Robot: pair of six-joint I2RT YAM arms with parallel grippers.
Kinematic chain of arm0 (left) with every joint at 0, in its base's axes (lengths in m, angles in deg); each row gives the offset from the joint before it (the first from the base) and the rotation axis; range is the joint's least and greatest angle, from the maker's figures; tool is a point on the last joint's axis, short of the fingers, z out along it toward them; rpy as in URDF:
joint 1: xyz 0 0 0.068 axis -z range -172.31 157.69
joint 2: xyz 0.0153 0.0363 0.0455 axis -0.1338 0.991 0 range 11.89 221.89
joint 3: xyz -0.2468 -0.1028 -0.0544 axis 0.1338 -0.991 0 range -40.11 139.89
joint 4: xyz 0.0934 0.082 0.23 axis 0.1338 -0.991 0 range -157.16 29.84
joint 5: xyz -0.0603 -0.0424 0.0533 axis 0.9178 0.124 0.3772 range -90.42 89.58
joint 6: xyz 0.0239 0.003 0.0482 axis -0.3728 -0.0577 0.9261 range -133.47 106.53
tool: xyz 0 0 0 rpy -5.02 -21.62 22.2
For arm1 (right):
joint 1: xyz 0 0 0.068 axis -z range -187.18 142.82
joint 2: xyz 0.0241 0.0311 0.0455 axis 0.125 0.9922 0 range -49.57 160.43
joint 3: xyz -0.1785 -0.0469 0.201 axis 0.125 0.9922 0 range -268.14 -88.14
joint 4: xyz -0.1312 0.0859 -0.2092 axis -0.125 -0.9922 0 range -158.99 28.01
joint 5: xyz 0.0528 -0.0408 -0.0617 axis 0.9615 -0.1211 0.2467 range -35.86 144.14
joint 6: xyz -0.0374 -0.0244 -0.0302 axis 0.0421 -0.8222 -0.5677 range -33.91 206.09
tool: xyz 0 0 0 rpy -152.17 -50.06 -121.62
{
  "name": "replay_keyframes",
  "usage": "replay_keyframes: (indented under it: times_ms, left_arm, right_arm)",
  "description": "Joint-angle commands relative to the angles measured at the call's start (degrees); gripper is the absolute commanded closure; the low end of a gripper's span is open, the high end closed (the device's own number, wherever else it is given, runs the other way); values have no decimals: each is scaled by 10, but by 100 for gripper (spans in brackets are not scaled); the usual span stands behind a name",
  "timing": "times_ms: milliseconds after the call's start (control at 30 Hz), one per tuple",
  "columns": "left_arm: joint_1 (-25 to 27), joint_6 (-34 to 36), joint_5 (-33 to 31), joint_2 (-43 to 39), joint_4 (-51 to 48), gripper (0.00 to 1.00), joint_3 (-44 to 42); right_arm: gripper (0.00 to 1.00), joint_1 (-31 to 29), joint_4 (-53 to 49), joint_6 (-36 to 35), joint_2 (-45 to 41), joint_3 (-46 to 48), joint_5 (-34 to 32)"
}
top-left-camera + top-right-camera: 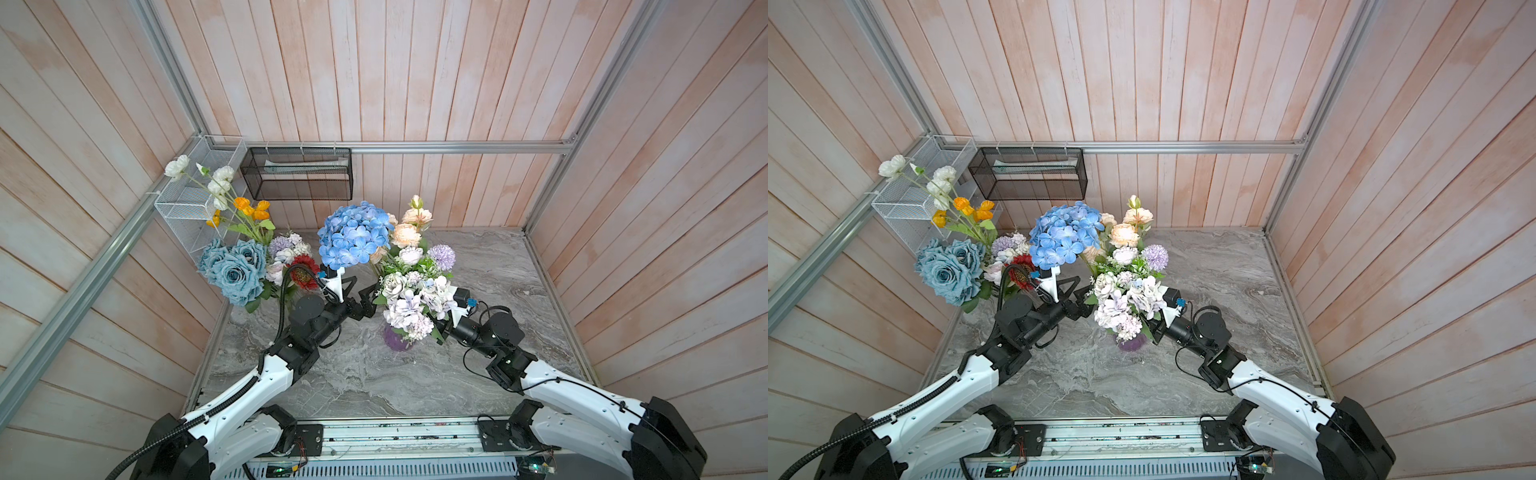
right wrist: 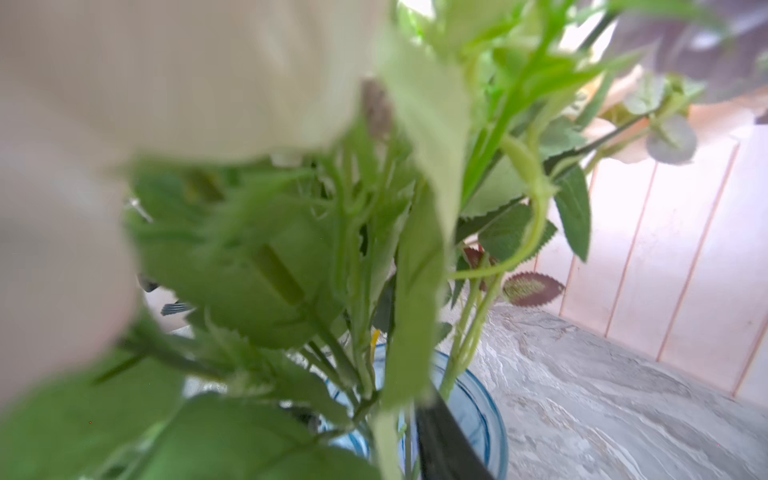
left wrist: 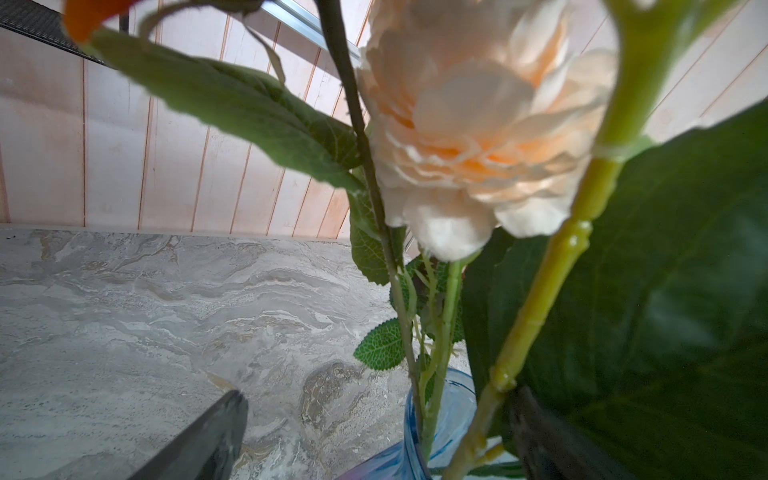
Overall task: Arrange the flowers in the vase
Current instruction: 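Carry the lilac bunch over the vase and lower its stems in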
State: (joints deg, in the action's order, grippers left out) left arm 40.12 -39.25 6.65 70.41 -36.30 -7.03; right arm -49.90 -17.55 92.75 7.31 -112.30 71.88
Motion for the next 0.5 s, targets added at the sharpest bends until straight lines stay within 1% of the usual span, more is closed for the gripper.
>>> replay_keyframes:
  times_ms: [0,67,167,333,467]
  left_arm:
    - [3,-1,7,4,8,0,14]
    - [3,0,6,4,5,0,16]
    - [3,2,6,3,4,0,16]
    - [3,1,8,7,6,0,19]
    - [3,-1,8,6,5,0,19]
  right_arm:
    - [62,-4,-16,17,-17,5,-27]
    - [61,-3,-29,18,-31,12,-40]
    - [58,-3,-61,13,-54,23,-86]
    - [55,0,-103,7,-75,27,-109]
    - [52,0,-176,-6,-78,11,-124]
